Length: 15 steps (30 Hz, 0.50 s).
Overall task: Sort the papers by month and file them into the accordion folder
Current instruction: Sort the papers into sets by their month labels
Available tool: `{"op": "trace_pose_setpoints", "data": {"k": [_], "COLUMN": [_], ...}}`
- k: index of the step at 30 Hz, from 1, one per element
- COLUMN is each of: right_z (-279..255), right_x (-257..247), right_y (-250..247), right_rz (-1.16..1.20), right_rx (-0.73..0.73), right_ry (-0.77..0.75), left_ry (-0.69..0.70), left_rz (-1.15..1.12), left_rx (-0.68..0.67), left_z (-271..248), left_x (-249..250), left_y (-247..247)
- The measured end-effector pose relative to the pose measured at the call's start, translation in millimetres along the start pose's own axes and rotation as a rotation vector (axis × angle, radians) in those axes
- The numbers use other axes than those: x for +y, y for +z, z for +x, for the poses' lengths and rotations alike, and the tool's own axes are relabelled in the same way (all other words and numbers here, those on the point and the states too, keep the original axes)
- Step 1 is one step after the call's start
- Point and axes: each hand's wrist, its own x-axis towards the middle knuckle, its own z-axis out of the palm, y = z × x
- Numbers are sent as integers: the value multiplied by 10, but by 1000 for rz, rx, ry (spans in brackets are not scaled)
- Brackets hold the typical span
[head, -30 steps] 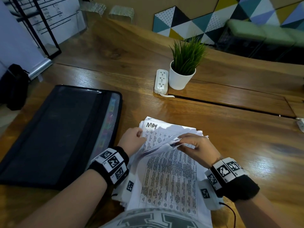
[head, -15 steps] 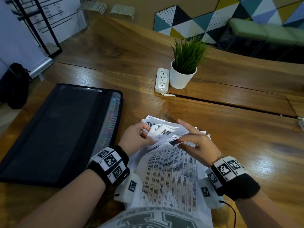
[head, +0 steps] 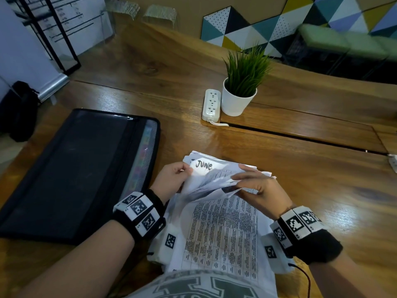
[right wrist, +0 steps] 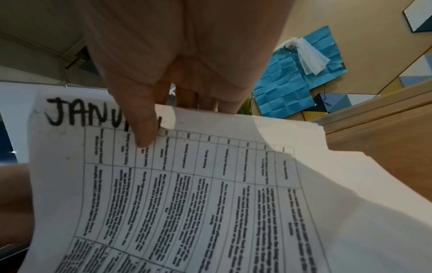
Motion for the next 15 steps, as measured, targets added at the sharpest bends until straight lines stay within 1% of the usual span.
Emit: {"op": "trace_pose_setpoints", "data": {"k": [1, 3, 4, 5, 6, 7, 8, 10, 11, 13, 15], "right_z": [11, 45, 68, 89, 100, 102, 96, 74, 64, 50, 43], "right_x": [0, -14, -27, -33, -27, -30, -42, -62, -67, -58, -41], "right_y": [-2, -16, -20, -23, -19, -20, -20, -27, -33, -37, -48], "right_rz": [15, 39, 33, 10, -22, -34, -20, 31, 63, 135, 190], "right_rx": [10, -17, -37, -48, -53, -64, -77, -96, -92, -58, -10], "right_ry": [20, 35, 39, 34, 23, 27, 43, 66, 66, 79, 118], "left_ry": [-5, -4, -6, -26, -59, -72, -52, 6, 2, -28, -15], "left_rz": [-3, 23, 26, 17, -5, -10, 25, 207, 312, 412, 412], "left_rx": [-67, -208, -255, -273, -266, -231, -158, 14, 59, 42, 15], "left_z": [-19, -72, -92, -100, -103, -93, -66, 14, 36, 64, 60], "left_x": [24, 85, 109, 125, 139, 140, 120, 50, 34, 16, 37], "left_y": [11, 38, 47, 46, 41, 33, 24, -7, -14, 0, 23]}}
